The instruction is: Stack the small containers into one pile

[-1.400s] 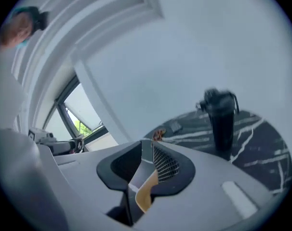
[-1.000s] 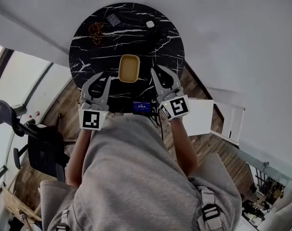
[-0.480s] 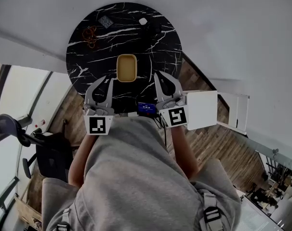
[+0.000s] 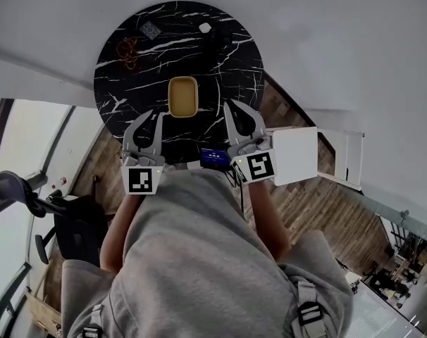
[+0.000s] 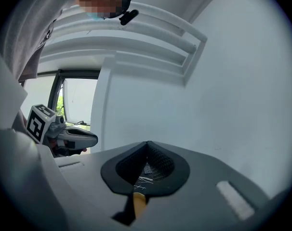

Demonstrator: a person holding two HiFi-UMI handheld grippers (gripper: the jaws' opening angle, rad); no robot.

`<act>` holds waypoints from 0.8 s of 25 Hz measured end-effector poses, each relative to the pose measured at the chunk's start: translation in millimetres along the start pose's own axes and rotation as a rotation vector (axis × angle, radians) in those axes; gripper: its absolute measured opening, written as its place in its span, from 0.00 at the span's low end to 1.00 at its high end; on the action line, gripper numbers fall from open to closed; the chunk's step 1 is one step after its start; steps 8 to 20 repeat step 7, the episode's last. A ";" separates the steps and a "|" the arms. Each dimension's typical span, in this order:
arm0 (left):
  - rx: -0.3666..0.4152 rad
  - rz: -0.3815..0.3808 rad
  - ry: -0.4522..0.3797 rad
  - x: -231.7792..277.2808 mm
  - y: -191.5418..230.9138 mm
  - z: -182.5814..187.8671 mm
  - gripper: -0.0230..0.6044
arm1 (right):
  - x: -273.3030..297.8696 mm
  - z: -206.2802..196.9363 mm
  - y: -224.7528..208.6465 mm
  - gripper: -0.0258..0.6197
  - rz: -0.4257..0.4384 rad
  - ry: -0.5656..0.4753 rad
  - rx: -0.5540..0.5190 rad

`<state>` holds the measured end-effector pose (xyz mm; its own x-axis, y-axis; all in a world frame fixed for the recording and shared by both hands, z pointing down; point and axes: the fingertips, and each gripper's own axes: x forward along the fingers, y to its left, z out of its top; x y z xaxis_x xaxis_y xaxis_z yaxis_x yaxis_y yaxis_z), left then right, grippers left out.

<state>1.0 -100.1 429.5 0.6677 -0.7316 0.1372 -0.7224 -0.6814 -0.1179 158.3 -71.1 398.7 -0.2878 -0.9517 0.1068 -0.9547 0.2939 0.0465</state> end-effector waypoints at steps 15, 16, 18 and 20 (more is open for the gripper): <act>0.024 -0.026 -0.021 8.1 -10.4 4.6 0.06 | -10.4 3.6 -18.5 0.06 -0.034 -0.025 0.113; 0.024 -0.026 -0.021 8.1 -10.4 4.6 0.06 | -10.4 3.6 -18.5 0.06 -0.034 -0.025 0.113; 0.024 -0.026 -0.021 8.1 -10.4 4.6 0.06 | -10.4 3.6 -18.5 0.06 -0.034 -0.025 0.113; 0.024 -0.026 -0.021 8.1 -10.4 4.6 0.06 | -10.4 3.6 -18.5 0.06 -0.034 -0.025 0.113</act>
